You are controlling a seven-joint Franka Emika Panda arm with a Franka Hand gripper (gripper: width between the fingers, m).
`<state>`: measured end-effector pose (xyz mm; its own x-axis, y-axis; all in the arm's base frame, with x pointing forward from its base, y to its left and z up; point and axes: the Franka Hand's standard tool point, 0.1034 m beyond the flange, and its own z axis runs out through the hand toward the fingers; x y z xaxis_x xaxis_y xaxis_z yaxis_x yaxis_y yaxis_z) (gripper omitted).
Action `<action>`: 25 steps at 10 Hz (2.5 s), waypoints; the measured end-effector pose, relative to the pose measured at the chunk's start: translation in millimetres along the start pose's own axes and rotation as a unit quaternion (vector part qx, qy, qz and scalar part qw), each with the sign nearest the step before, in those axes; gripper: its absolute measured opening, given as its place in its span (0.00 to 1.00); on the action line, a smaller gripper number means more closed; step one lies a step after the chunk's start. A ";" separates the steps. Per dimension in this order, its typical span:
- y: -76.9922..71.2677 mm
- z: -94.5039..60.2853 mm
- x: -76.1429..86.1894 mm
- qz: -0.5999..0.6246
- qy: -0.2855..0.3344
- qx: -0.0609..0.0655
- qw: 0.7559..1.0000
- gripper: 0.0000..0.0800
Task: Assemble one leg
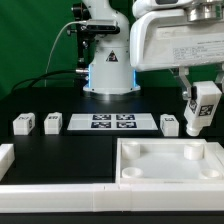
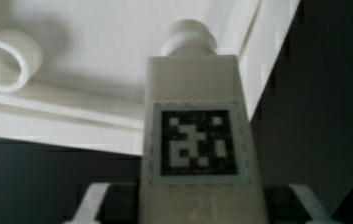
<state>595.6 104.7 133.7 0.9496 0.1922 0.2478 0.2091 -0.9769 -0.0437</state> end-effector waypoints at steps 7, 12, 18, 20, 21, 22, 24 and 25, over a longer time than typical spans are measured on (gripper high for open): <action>11.9 0.6 21.5 -0.015 0.148 -0.020 0.989 0.37; 10.4 19.3 33.7 -0.026 0.150 -0.018 0.988 0.37; 8.2 35.3 26.9 -0.026 0.144 -0.016 0.989 0.37; 0.1 40.4 29.0 -0.030 0.143 -0.013 0.989 0.37; 0.8 40.5 30.2 -0.031 0.144 -0.013 0.989 0.37; 0.2 42.3 29.3 -0.031 0.143 -0.013 0.989 0.37; 0.0 49.0 25.1 -0.031 0.139 -0.012 0.990 0.37; 0.0 53.5 22.2 -0.030 0.136 -0.012 0.990 0.37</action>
Offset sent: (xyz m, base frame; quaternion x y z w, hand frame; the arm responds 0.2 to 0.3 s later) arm 0.0000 0.0000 0.0000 0.0000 0.0998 0.0000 0.9950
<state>629.1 114.0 87.5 0.8368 0.2212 0.5008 0.2552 -0.9669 0.0007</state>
